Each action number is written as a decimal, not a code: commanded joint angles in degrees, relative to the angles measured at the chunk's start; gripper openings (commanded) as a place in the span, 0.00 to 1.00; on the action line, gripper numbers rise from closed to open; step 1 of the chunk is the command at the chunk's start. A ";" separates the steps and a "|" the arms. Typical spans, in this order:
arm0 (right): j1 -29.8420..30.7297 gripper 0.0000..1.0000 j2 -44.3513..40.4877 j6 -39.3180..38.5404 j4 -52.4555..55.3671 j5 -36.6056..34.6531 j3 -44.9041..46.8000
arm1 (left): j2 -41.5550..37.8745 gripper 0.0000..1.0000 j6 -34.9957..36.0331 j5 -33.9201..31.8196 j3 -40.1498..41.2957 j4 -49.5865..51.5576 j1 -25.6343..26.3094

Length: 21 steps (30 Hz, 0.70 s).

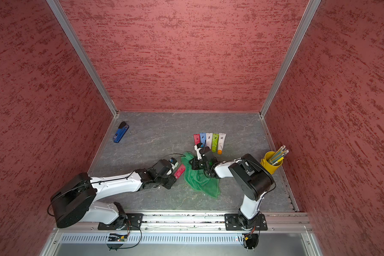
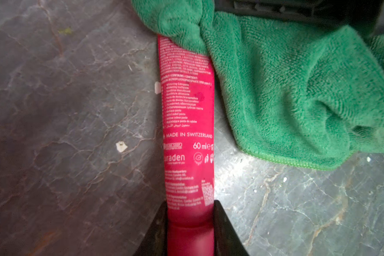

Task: Wipe the surface of the toothpaste tube
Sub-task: Wipe the dirt from the toothpaste tube.

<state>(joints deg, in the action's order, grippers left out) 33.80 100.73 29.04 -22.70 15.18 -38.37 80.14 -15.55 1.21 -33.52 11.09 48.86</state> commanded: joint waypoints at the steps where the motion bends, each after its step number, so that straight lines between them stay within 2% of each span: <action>1: -0.02 0.00 2.26 -0.99 3.78 -1.12 -2.50 | -0.86 0.00 1.14 0.79 -0.58 -1.50 0.27; 9: 4.32 0.00 2.15 -1.00 3.92 8.63 -1.95 | -0.59 0.00 1.14 0.64 -0.68 -1.35 0.27; 13: 8.39 0.00 1.89 -1.09 4.13 14.72 -0.54 | -0.77 0.00 0.96 0.37 -0.63 -1.23 0.05; 17: 11.73 0.00 0.83 -0.81 4.41 15.57 1.07 | -0.79 0.00 0.70 0.28 -0.59 -1.14 -0.51; 21: 12.25 0.00 0.69 -0.34 2.19 17.28 1.90 | -1.23 0.00 0.52 0.46 -0.34 -1.32 -0.88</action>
<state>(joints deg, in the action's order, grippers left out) 43.59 100.57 28.47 -24.51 24.47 -38.70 80.14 -15.57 1.37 -33.52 12.97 48.40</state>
